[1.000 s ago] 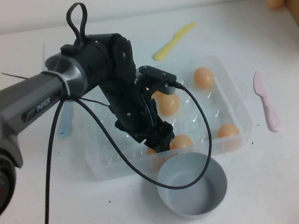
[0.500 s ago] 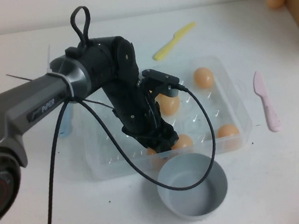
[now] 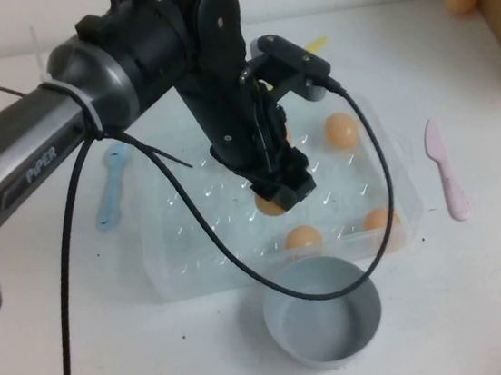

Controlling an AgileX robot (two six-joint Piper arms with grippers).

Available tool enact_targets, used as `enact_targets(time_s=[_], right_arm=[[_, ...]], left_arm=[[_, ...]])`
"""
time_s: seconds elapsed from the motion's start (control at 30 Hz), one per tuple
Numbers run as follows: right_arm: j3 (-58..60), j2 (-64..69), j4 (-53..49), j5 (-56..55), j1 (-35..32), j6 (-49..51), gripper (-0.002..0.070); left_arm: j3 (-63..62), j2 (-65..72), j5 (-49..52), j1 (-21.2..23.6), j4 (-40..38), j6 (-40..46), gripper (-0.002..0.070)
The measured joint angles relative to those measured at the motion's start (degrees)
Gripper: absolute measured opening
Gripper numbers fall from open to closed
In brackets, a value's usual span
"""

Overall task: Take an egg out of the egg box
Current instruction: Place the egg in the bowl

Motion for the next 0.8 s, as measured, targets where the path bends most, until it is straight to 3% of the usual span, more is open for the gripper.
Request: enact_targets(time_s=[0.3, 0.6, 0.8], right_arm=[[0.0, 0.0, 0.0, 0.0, 0.0, 0.0, -0.0017], [0.0, 0.0, 0.0, 0.0, 0.0, 0.0, -0.0017], [0.0, 0.0, 0.0, 0.0, 0.0, 0.0, -0.0017]], left_arm=[[7.8, -6.2, 0.4, -10.8, -0.6, -0.1, 0.0344], [19.5, -6.1, -11.6, -11.0, 0.3, -0.1, 0.0344], [20.2, -5.8, -12.5, -10.9, 0.3, 0.2, 0.0344]])
